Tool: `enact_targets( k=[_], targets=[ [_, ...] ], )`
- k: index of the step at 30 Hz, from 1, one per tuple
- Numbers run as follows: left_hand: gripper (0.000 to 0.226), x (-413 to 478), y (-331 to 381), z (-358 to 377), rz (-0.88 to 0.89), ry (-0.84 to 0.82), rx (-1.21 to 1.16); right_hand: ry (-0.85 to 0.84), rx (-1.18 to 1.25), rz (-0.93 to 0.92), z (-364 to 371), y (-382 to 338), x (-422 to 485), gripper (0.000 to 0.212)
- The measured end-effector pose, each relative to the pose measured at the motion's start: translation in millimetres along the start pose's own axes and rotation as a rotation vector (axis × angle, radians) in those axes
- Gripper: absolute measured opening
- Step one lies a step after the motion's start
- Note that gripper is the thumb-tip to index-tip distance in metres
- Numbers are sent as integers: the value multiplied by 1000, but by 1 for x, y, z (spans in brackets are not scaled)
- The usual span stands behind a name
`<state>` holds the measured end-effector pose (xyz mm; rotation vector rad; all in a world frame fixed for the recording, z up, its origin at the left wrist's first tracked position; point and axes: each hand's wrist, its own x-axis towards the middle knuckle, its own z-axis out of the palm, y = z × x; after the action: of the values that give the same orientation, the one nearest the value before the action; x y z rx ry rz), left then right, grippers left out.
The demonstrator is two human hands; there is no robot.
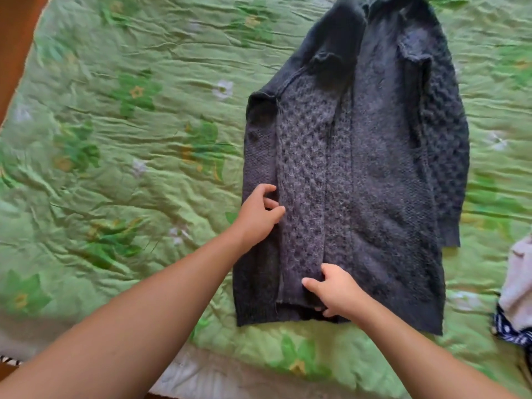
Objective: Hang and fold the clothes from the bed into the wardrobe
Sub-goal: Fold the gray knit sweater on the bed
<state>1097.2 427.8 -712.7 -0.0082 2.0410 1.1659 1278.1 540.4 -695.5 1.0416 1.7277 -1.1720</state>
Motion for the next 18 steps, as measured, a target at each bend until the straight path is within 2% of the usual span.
enact_targets(
  k=[2, 4, 7, 8, 11, 15, 18],
  targets=[
    [49, 9, 4, 1, 53, 62, 75, 94, -269, -78, -15, -10, 4, 41],
    [50, 22, 18, -2, 134, 132, 118, 253, -332, -141, -38, -26, 16, 45],
    [47, 51, 48, -9, 226, 175, 140, 395, 9, -250, -83, -67, 51, 27],
    [46, 62, 60, -11, 232, 179, 119, 409, 128, -283, -99, -85, 66, 27],
    [45, 99, 92, -17, 200, 180, -48, 474, 354, -377, -151, -145, 111, 42],
    [42, 146, 125, -22, 144, 181, -289, 586, 498, -477, -211, -223, 154, 64],
    [37, 165, 134, -24, 42, 182, -490, 549, 680, -477, -236, -270, 173, 65]
  ],
)
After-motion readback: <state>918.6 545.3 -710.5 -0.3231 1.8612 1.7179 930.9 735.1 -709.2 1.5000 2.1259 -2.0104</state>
